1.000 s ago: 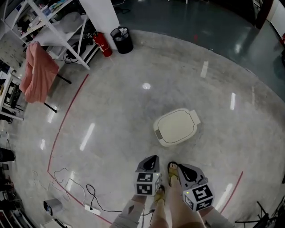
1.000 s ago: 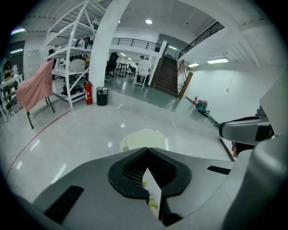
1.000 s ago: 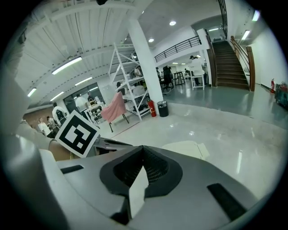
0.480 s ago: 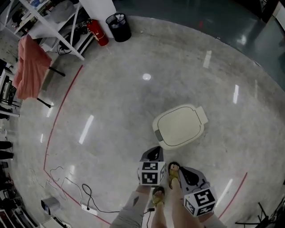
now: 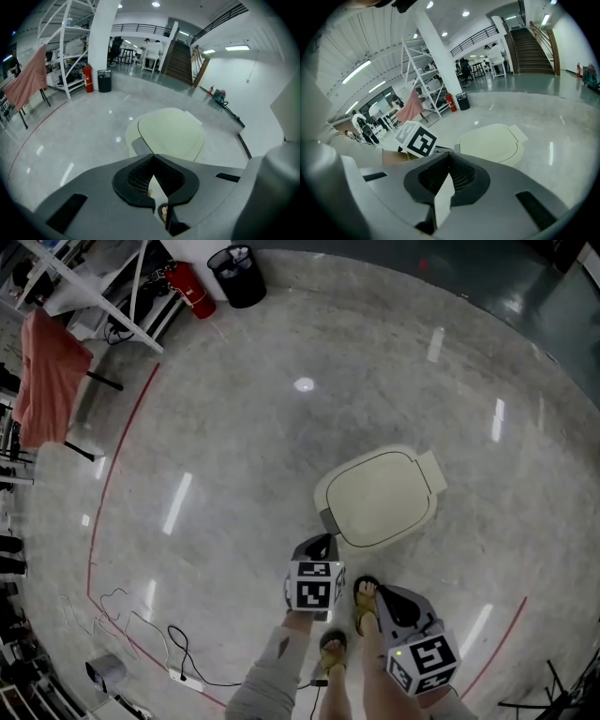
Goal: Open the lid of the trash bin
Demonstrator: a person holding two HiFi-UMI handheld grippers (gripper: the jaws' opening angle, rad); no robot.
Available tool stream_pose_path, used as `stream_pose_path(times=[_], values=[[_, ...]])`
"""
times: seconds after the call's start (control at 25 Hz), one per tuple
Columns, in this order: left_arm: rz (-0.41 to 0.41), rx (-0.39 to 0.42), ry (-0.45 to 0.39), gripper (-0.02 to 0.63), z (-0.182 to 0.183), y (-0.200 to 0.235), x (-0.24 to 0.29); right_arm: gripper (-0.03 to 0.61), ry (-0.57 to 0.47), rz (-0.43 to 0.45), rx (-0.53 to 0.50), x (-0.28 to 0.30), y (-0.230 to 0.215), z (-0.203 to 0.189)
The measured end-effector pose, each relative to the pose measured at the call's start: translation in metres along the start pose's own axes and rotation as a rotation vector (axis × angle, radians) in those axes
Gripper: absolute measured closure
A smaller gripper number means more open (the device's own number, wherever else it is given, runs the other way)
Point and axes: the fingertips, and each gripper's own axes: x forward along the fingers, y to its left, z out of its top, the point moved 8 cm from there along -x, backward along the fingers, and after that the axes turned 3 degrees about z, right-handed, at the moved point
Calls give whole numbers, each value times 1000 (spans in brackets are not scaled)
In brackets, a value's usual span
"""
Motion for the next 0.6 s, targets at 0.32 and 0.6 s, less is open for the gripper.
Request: stream_pose_path(times=[0.32,0.6], values=[[14,-23,29,612,-8,3,24,575,15,6,9,3,-8,-10],[12,-57,49,611,-10,8,27,575,22,11,25,4,-7,-12]])
